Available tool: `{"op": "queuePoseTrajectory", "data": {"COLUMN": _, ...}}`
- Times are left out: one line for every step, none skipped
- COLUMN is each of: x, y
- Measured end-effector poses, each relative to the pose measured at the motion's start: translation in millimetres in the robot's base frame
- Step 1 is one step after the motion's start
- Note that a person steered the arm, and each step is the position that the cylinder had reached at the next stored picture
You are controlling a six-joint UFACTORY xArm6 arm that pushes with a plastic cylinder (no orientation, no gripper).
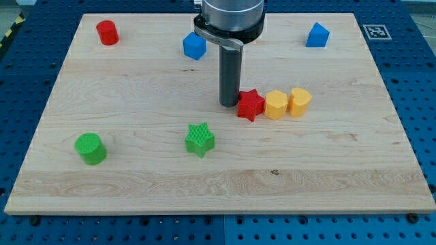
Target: Move the red circle next to the left of red star
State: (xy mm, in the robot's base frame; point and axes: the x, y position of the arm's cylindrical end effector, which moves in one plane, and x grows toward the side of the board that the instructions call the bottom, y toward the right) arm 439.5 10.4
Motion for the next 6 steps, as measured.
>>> {"op": "queuePoseTrajectory", "data": {"x": -4.2, "y": -37.6}}
{"op": "queuePoseTrajectory", "data": {"x": -25.4, "y": -93.5}}
{"op": "queuePoseTrajectory", "data": {"x": -56.5, "y": -170.7}}
{"op": "queuePoseTrajectory", "data": {"x": -103.8, "y": -247.1}}
{"op": "queuePoseTrajectory", "data": {"x": -141.1, "y": -281.8}}
{"op": "queuePoseTrajectory", "data": {"x": -177.7, "y": -284.7}}
